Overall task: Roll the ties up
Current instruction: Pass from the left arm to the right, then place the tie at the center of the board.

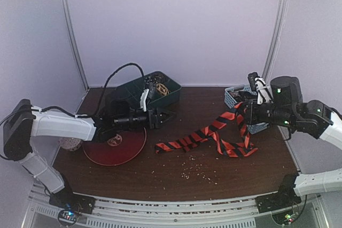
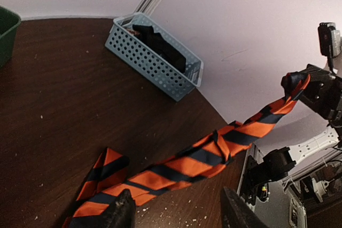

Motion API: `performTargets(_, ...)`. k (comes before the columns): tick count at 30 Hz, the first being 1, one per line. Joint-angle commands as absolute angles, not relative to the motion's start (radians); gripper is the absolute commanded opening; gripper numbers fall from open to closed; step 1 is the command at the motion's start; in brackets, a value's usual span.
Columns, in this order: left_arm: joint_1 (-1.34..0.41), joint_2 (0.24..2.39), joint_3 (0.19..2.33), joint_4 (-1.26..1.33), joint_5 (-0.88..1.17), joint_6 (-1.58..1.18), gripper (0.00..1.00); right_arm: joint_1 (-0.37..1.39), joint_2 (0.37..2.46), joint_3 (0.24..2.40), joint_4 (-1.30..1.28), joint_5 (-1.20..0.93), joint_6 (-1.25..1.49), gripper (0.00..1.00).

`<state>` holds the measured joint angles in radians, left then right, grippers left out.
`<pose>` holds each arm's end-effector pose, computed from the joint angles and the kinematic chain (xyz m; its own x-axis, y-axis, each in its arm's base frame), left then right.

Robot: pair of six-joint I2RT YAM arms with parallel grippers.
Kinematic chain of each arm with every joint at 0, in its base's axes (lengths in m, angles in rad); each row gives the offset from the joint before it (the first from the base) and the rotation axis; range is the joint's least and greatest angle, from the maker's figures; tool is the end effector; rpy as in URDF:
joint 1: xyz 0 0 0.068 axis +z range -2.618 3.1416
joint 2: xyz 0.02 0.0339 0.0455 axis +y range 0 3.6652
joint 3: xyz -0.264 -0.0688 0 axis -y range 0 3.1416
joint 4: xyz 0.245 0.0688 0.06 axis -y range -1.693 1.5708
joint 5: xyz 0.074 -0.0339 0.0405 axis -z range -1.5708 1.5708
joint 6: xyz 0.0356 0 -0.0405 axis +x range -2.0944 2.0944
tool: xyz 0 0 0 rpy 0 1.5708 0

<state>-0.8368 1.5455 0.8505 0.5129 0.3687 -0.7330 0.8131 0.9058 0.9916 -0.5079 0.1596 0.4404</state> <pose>0.2218 -0.2650 0.2472 -0.7124 -0.1420 -0.6872 0.6100 0.3587 -0.7065 0.1386 0.1382 0.3573 -0.5180 0.0649 -0.8529 -0.4386 0.8359 0.3300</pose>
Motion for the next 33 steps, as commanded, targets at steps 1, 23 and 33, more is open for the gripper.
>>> performTargets(1, -0.833, 1.574, 0.845, 0.424, 0.329, -0.690, 0.55, 0.815, 1.003, 1.102, -0.868, 0.407, 0.508, 0.00)
performTargets(23, -0.886, 1.828, 0.996, 0.097, 0.085, -0.503, 0.48, 0.638, 1.098, 1.131, -0.849, 0.808, 0.501, 0.00)
performTargets(33, -0.900, 1.857, 0.945, 0.325, 0.302, -0.577, 0.49, 0.636, 1.008, 1.034, -0.709, 0.714, 0.471, 0.00)
